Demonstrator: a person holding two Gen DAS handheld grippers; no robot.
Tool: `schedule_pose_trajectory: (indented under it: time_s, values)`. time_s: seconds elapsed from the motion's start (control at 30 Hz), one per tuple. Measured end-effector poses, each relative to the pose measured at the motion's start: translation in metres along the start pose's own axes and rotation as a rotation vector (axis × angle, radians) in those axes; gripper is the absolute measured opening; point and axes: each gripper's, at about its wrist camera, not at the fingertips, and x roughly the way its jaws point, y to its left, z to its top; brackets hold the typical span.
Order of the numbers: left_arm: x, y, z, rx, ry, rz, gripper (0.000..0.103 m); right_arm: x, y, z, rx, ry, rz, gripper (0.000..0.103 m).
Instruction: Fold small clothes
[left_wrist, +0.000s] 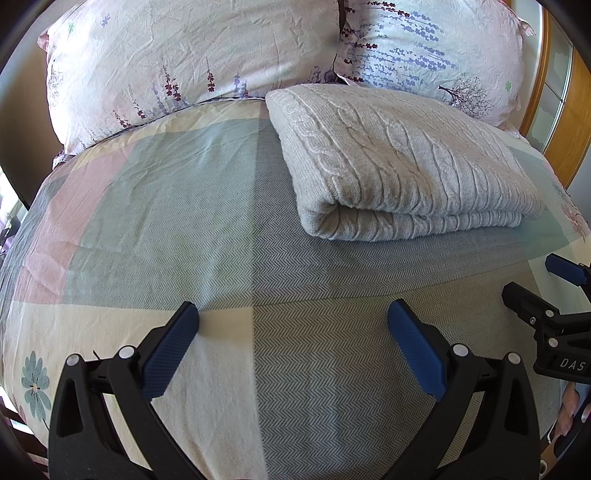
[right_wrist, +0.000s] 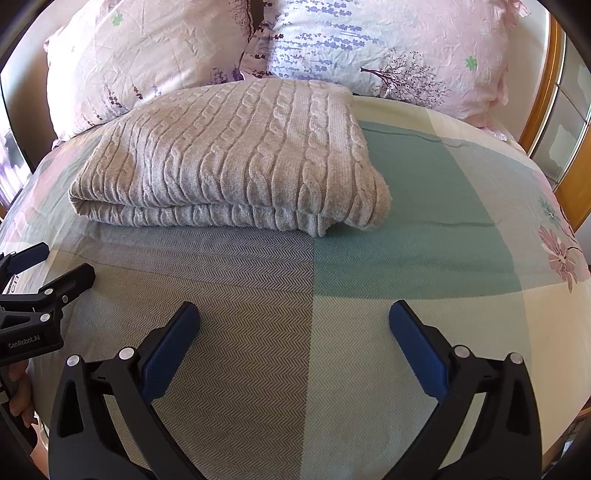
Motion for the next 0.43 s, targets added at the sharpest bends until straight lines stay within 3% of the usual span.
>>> schedule_pose_trajectory:
  time_s: [0.43]
  values:
    - [0.0003,-0.0003,0.0002,-0.002,0.000,0.002,0.101,0.0001,-0.0003,-0.0001,-0.001,-0.004,0.001,0.102]
